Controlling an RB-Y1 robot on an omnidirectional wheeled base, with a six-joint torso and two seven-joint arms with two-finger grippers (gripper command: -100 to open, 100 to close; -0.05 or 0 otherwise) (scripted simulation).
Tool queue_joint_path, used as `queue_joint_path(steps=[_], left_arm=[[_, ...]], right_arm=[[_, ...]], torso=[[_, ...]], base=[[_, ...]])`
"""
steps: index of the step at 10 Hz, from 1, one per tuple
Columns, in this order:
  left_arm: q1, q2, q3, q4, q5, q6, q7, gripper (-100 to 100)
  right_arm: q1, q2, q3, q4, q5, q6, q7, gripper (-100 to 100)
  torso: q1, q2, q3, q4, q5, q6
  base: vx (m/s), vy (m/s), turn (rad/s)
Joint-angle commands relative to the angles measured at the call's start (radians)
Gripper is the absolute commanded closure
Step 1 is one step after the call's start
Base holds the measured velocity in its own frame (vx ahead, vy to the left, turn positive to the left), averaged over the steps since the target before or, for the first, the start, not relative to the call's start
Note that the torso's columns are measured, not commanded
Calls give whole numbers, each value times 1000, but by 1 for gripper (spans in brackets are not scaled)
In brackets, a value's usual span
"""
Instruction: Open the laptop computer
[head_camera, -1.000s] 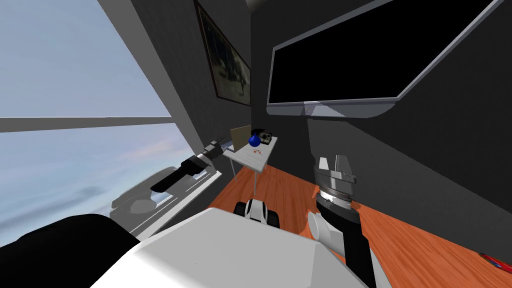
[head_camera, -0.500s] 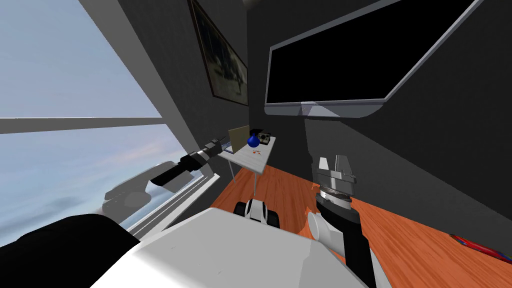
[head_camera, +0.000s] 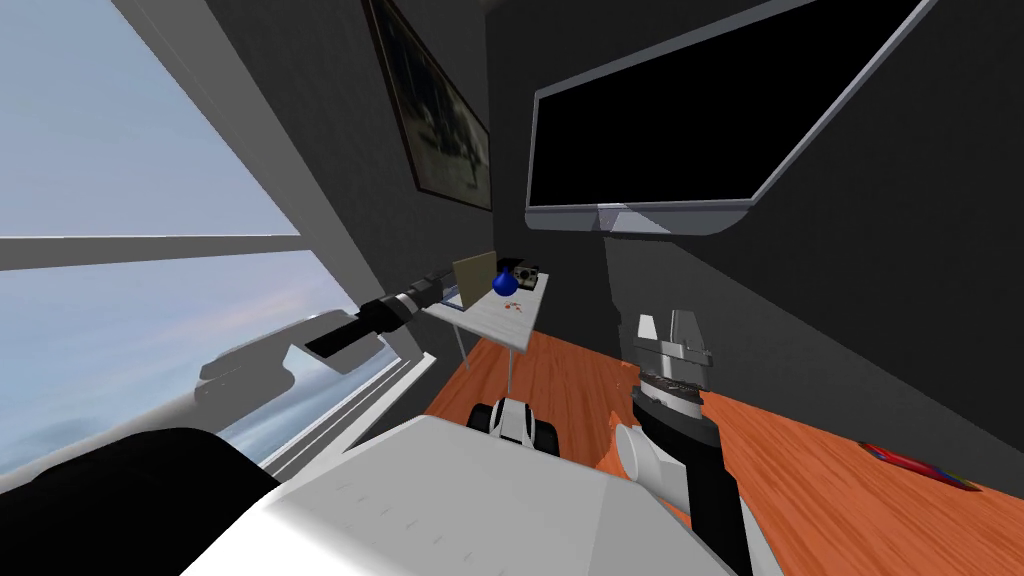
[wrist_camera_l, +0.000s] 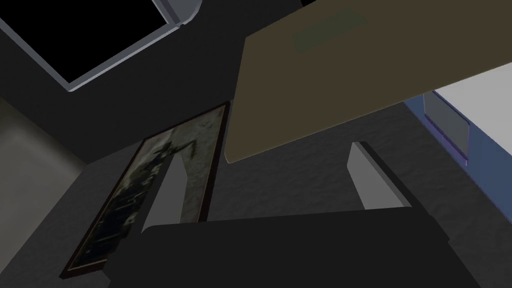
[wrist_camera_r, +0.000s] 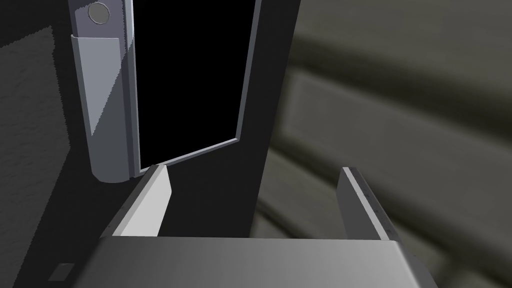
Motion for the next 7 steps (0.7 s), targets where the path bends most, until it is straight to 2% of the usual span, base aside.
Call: queue_joint_path(steps=[1, 3, 4, 7], left_arm=[[0, 71, 21, 2, 5, 44, 28, -100], [-2, 134, 43, 4, 9, 91, 57, -100], [-2, 143, 43, 4, 9, 91, 57, -100], [-4, 231, 69, 4, 15, 147, 93, -100]], right_arm=[[0, 0, 0, 0, 0, 0, 0, 0], [0, 0, 0, 0, 0, 0, 0, 0], [0, 0, 0, 0, 0, 0, 0, 0], [0, 0, 0, 0, 0, 0, 0, 0]], torso=[[-1, 0, 0, 0, 0, -1], [0, 0, 0, 0, 0, 0], [0, -1, -1, 0, 0, 0], [-1, 0, 0, 0, 0, 0]], base=[[9, 33, -64], [22, 51, -117], [14, 42, -35], [15, 40, -74]])
